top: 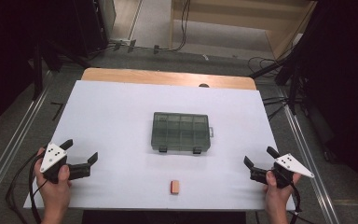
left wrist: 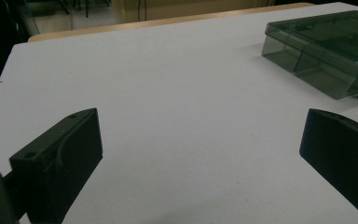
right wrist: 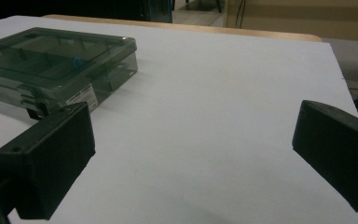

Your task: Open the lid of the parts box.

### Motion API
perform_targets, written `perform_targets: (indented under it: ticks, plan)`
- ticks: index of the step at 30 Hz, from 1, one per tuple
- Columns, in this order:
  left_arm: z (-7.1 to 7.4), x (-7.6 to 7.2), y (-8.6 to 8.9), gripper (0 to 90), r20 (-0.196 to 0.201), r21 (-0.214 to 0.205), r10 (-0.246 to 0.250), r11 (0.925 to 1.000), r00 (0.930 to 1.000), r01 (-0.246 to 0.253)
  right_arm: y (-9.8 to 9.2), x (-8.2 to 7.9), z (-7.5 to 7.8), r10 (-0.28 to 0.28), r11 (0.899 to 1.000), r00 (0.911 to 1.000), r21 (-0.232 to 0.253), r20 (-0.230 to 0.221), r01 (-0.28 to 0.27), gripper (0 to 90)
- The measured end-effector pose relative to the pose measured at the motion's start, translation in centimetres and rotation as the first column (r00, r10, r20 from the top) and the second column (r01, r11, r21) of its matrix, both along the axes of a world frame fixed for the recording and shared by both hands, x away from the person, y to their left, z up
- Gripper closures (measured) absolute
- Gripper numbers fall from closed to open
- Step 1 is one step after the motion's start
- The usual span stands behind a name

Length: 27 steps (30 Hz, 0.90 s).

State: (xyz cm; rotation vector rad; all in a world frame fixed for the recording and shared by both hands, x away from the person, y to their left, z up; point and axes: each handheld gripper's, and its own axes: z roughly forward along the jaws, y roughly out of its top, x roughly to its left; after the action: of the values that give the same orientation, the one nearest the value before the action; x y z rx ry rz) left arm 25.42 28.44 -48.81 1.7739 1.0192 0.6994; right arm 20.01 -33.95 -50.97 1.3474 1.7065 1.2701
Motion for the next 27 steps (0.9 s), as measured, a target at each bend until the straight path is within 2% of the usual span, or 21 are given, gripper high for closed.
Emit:
perform_targets:
  ticks: [6,9,12,16,21,27]
  plan:
    - [0.6,-0.1,-0.9,0.0,-0.001,-0.006,-0.013,0.9999,0.9999,0.013,0.5,-0.2,0.4,0.002,1.000,0.9999,-0.005,0.010,-0.002,0.0]
    - [1.1,-0.2,-1.4,0.0,-0.012,-0.041,-0.040,0.9983,0.9991,0.040,0.6,-0.4,0.8,-0.003,1.000,0.9998,-0.005,0.020,0.003,0.0]
    - [1.4,-0.2,-2.1,0.0,-0.007,-0.043,-0.049,0.9979,0.9988,0.049,0.4,-0.6,1.0,-0.007,1.000,0.9997,0.003,0.021,0.007,0.0]
    - [1.5,0.0,-3.4,0.0,-0.018,-0.043,-0.076,0.9962,0.9969,0.076,0.5,-0.7,1.4,-0.013,1.000,0.9997,0.012,0.021,0.012,0.0]
    - [1.8,0.3,-4.7,0.0,-0.024,-0.040,-0.106,0.9937,0.9941,0.105,1.1,-0.6,1.9,0.009,1.000,0.9995,-0.015,0.031,-0.008,0.0]
    - [2.0,0.9,-6.4,0.0,-0.020,-0.038,-0.142,0.9892,0.9896,0.142,2.1,0.0,2.2,0.046,0.999,0.9984,-0.022,0.032,-0.045,0.0]
